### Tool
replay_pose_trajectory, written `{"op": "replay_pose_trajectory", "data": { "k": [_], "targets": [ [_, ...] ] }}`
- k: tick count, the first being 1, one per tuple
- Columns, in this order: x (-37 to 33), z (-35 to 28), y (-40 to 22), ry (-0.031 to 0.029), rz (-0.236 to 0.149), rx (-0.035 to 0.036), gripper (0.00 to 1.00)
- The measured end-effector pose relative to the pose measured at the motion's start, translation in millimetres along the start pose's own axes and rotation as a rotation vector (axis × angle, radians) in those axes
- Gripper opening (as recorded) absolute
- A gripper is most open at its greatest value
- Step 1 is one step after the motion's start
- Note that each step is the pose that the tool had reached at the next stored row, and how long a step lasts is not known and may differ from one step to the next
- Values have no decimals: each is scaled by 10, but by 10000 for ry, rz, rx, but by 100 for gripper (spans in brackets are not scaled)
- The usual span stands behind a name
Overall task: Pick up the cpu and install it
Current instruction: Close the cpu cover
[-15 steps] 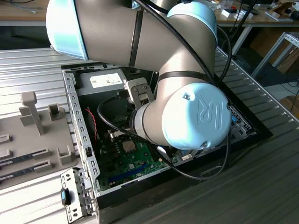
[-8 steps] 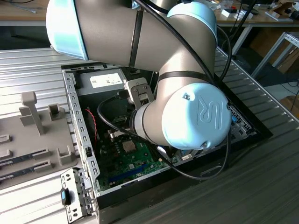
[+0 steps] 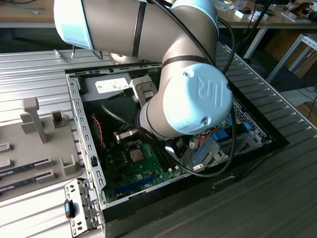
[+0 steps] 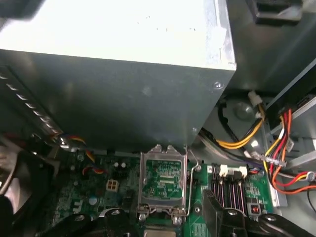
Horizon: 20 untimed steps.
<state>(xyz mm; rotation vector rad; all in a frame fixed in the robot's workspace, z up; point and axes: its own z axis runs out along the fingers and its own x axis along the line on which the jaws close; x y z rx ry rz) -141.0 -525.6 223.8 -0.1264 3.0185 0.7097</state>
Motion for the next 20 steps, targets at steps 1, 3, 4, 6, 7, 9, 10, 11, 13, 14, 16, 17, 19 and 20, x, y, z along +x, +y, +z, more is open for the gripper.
{"op": "replay_pose_trajectory", "data": {
  "k": [1, 3, 4, 6, 7, 9, 10, 11, 13, 14, 16, 17, 19, 20],
  "targets": [
    [-8, 10, 19, 19, -4, 212, 64],
    [-17, 32, 60, 52, -11, 575, 64],
    [-21, 45, 84, 68, -13, 764, 62],
    [-30, 73, 135, 102, -21, 1135, 56],
    [-38, 102, 185, 124, -27, 1393, 50],
    [-57, 192, 334, 167, -36, 1877, 32],
    [-63, 219, 376, 174, -37, 1960, 32],
    [-68, 242, 414, 183, -38, 2051, 25],
    [-80, 291, 488, 203, -43, 2287, 20],
    [-91, 306, 510, 218, -46, 2456, 14],
    [-138, 324, 534, 270, -58, 3040, 11],
    [-158, 333, 545, 284, -57, 3135, 11],
    [-195, 351, 575, 301, -59, 3157, 11],
    [-218, 358, 587, 315, -74, 3155, 11]
  ]
}}
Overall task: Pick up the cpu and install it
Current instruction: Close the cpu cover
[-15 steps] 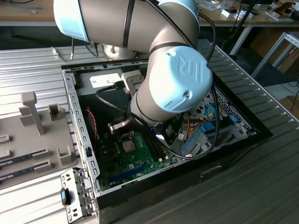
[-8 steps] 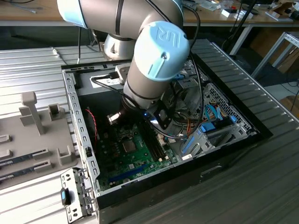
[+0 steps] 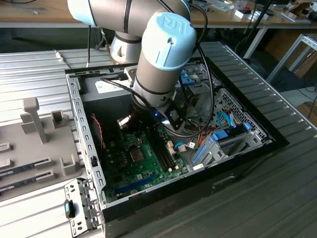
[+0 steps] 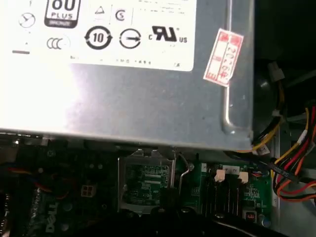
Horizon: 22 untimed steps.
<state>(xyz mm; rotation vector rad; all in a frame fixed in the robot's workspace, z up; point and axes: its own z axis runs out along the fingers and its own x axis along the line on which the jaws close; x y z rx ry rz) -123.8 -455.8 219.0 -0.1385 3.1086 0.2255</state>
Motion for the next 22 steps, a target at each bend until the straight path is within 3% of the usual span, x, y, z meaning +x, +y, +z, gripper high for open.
{"op": "replay_pose_trajectory", "data": {
  "k": [2, 4, 7, 11, 16, 22],
  "targets": [
    [-56, 3, 11, 38, -44, -18, 11],
    [-156, 7, 18, 100, -125, -44, 11],
    [-213, 13, 47, 154, -153, -83, 11],
    [-251, 27, 130, 195, -179, -131, 11],
    [-262, 39, 180, 329, -492, -152, 11],
    [-312, 61, 230, 439, -804, -166, 11]
  ]
}}
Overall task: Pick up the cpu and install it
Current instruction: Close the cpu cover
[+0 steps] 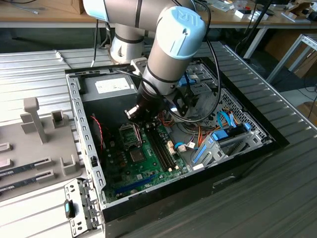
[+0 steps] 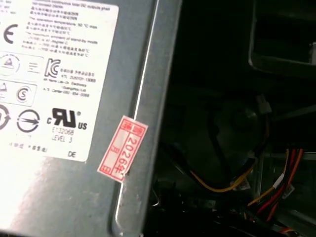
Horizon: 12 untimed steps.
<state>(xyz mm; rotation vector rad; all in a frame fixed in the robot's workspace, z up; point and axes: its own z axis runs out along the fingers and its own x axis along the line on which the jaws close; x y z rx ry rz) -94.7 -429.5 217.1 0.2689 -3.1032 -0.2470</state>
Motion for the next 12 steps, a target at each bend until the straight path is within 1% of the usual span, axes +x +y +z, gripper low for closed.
{"op": "replay_pose_trajectory", "data": {
  "k": [3, 5, 9, 12],
  "targets": [
    [-23, 13, 19, 42, -161, -3, 11],
    [-30, 29, 29, 82, -387, -4, 11],
    [-30, 44, 28, 192, -1067, 0, 11],
    [-31, 60, 25, 286, -1642, 3, 11]
  ]
}}
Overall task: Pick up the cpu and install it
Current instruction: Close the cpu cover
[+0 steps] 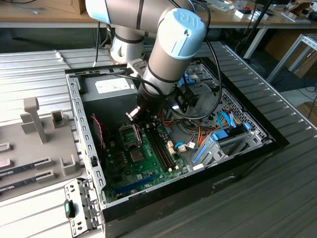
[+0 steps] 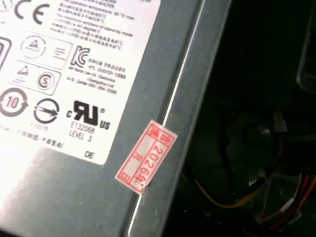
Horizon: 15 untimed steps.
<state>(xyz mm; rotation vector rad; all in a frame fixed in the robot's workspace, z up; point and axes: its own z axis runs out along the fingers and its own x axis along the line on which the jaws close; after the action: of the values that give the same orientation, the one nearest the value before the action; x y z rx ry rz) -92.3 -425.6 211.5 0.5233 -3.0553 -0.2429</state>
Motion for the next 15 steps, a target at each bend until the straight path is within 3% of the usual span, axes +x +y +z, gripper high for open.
{"op": "replay_pose_trajectory", "data": {
  "k": [6, 11, 14, 15],
  "targets": [
    [-14, 4, -6, 134, -866, -25, 11],
    [-21, -15, -5, 137, -1369, -213, 11],
    [-22, -17, -5, 217, -1878, -244, 11],
    [-26, -16, -6, 289, -2512, -342, 11]
  ]
}}
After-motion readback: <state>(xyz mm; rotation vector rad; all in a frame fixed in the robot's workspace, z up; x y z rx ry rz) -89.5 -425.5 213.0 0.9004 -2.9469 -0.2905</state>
